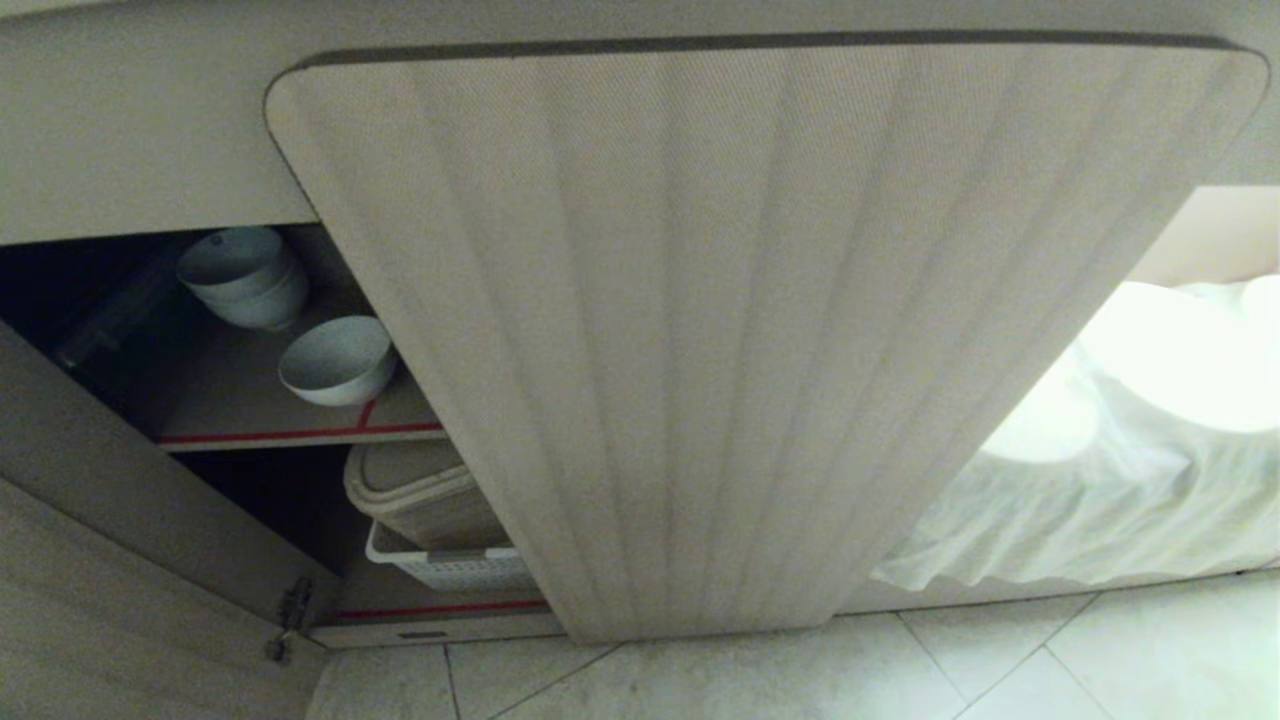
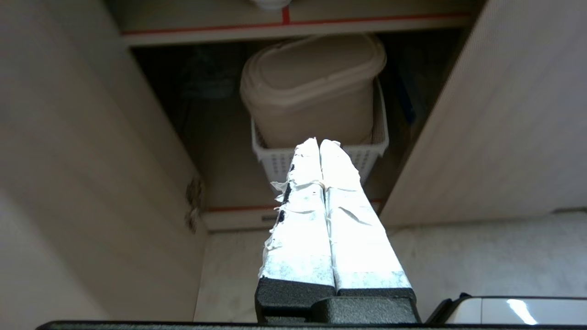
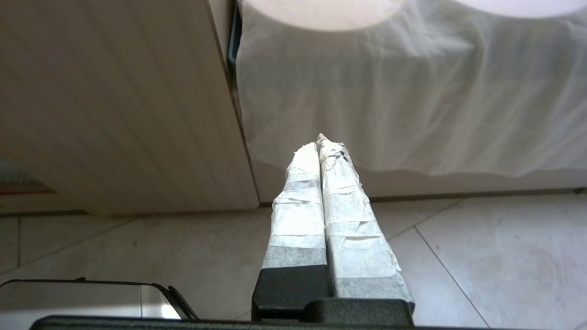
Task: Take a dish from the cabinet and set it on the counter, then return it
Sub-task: Take the bowl from the cabinet
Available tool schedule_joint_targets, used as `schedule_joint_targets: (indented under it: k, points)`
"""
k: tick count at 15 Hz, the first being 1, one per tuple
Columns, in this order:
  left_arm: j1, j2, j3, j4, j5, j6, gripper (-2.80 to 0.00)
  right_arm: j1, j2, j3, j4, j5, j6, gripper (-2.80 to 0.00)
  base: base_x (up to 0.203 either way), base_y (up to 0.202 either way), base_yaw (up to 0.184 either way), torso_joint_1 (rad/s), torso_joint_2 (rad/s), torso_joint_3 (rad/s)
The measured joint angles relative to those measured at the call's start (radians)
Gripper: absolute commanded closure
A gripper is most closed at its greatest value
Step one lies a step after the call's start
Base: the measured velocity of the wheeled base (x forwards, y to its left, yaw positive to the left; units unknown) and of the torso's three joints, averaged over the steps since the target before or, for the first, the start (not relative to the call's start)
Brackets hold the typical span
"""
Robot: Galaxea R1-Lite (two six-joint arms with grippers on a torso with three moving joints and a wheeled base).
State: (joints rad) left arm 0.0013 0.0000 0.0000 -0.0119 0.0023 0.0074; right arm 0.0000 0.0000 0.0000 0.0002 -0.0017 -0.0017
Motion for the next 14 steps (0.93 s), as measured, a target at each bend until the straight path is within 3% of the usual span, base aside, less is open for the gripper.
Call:
schedule_joint_targets:
  k: [4,14]
  points:
    - [0.000,0.000,0.000,0.000,0.000,0.000,0.00,0.000,0.000,0.000,0.000,0.000,0.000,0.00,0.152,0.000,0.002,0.005,0.00,0.002]
    - [0.000,0.000,0.000,0.000,-0.004,0.003,0.00,0.000,0.000,0.000,0.000,0.000,0.000,0.00,0.000,0.000,0.000,0.000,0.00,0.000]
